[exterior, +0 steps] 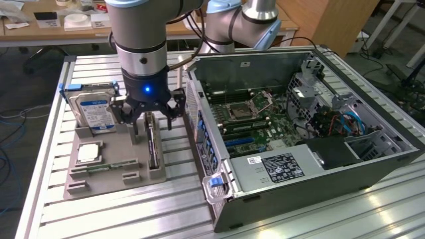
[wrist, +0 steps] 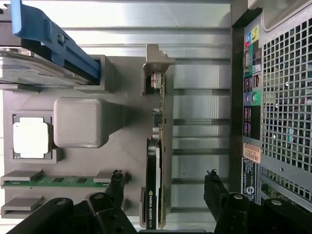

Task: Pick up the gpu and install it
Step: 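Pick up the gpu and move the gpu toward the slot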

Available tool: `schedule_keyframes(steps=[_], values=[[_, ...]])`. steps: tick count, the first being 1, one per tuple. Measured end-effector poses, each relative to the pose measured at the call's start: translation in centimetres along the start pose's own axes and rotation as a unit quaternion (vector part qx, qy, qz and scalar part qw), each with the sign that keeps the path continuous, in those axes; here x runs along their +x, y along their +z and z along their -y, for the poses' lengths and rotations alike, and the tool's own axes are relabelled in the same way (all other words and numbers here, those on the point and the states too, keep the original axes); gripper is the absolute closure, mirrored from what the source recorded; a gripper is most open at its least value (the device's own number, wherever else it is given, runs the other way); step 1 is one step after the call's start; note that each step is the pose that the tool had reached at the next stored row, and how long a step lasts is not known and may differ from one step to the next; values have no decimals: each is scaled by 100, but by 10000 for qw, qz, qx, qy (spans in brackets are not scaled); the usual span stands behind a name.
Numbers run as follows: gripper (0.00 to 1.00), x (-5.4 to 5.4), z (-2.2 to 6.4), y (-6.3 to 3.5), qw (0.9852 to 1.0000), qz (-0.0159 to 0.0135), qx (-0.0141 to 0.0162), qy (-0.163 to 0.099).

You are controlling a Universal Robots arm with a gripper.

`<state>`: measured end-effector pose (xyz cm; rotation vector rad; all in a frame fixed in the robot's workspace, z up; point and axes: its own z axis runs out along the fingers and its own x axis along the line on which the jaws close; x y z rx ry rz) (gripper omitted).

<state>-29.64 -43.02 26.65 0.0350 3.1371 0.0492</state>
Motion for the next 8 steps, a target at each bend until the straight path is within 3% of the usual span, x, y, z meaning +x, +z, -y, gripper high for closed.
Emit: schedule_keyframes(steps=[8], values=[[24, 0, 12, 35, 10000, -1, 0, -3]])
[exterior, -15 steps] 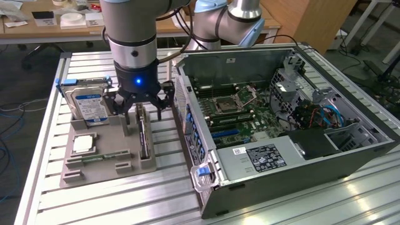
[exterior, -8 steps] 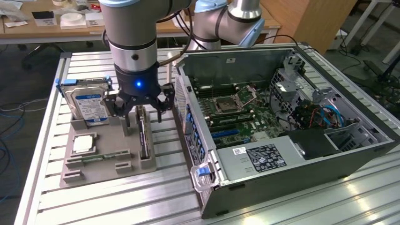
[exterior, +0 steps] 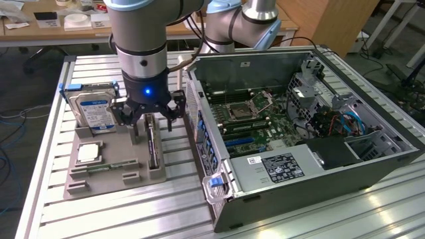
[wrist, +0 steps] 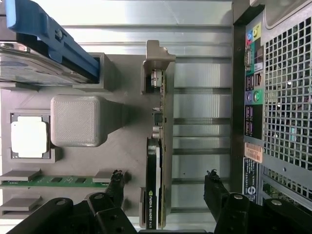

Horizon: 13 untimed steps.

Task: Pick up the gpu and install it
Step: 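Pick up the gpu and move the gpu toward the slot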

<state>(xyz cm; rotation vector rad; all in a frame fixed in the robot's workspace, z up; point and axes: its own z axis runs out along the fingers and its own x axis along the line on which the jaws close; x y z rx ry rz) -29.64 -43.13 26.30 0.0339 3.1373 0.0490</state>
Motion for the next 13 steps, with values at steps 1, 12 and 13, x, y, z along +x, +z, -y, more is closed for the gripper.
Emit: schedule_keyframes(steps=[1, 12, 13], values=[[24, 0, 1, 4, 10000, 0, 0, 0], [24, -1, 11, 64, 10000, 1, 0, -2], [24, 0, 11, 69, 10000, 0, 0, -2]])
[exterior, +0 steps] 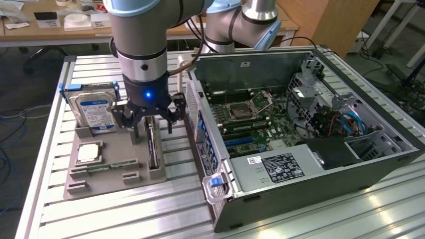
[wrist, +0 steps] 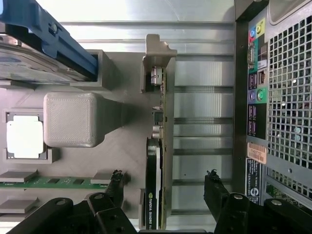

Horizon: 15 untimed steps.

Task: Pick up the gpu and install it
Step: 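Pick up the gpu and move the gpu toward the slot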

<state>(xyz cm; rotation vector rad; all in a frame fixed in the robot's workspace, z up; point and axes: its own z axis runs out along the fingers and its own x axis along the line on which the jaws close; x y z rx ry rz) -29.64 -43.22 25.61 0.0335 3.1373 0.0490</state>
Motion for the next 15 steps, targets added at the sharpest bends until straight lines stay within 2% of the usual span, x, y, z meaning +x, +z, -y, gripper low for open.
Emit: schedule_keyframes(steps=[2, 3, 4, 6, 7, 9, 11, 15], values=[[24, 0, 1, 6, 10000, 4, 0, 0], [24, 0, 2, 6, 10000, 13, 0, -1], [24, 0, 3, 8, 10000, 34, -1, -1], [24, 0, 3, 15, 10000, 60, -24, 0], [24, 3, 3, 21, 10000, 63, -39, 5], [24, 21, 4, 43, 10000, 65, -44, 7], [24, 40, 5, 66, 10000, 57, -44, 7], [24, 47, 6, 112, 10000, -3, -42, 36]])
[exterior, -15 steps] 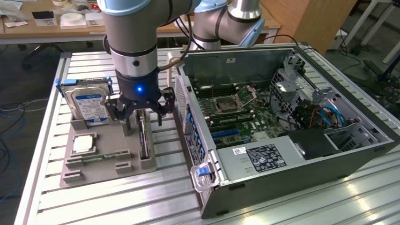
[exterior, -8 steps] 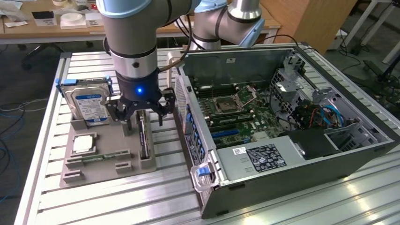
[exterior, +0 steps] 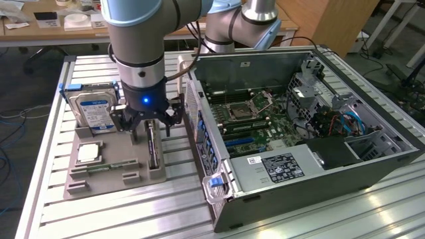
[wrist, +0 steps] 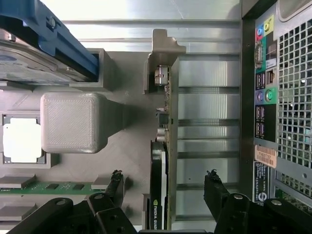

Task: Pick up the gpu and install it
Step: 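Pick up the gpu and move the gpu toward the slot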

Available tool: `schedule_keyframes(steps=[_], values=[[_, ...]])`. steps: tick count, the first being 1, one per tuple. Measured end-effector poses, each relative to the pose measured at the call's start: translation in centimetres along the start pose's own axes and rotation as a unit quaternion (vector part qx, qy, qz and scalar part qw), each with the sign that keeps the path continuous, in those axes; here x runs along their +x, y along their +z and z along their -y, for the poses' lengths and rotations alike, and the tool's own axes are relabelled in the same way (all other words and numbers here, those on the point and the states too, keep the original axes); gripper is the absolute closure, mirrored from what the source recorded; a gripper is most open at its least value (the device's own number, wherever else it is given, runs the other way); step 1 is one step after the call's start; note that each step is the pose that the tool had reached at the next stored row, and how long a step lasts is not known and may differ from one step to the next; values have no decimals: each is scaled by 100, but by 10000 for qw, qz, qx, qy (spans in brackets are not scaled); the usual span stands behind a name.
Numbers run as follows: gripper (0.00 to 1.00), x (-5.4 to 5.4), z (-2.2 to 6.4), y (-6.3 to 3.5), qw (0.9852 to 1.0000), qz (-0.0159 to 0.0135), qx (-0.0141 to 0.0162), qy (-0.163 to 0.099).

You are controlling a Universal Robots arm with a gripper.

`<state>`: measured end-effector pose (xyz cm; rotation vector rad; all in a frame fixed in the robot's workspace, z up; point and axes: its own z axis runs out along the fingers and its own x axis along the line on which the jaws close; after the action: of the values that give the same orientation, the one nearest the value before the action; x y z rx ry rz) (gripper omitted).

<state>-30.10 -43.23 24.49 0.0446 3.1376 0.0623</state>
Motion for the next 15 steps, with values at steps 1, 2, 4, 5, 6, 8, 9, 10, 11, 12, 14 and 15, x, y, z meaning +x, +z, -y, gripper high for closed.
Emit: schedule_keyframes(steps=[1, 2, 4, 5, 6, 8, 9, 10, 11, 12, 14, 15], values=[[24, 0, 0, 12, 10000, -15, 0, 9], [24, 0, 1, 25, 10000, -31, 1, 14], [24, 0, 2, 60, 10000, -45, 2, 16], [24, 0, 3, 78, 10000, -46, 1, 17], [24, 0, 4, 96, 10000, -46, 2, 18], [24, 0, 5, 132, 10000, -47, 1, 26], [24, 0, 6, 150, 10000, -48, 2, 31], [24, 0, 6, 169, 10000, -49, 2, 33], [24, 1, 7, 187, 10000, -49, 1, 35], [24, 3, 7, 205, 10000, -51, 1, 36], [24, 8, 8, 241, 10000, -55, 2, 39], [24, 10, 8, 259, 10000, -57, 2, 40]])
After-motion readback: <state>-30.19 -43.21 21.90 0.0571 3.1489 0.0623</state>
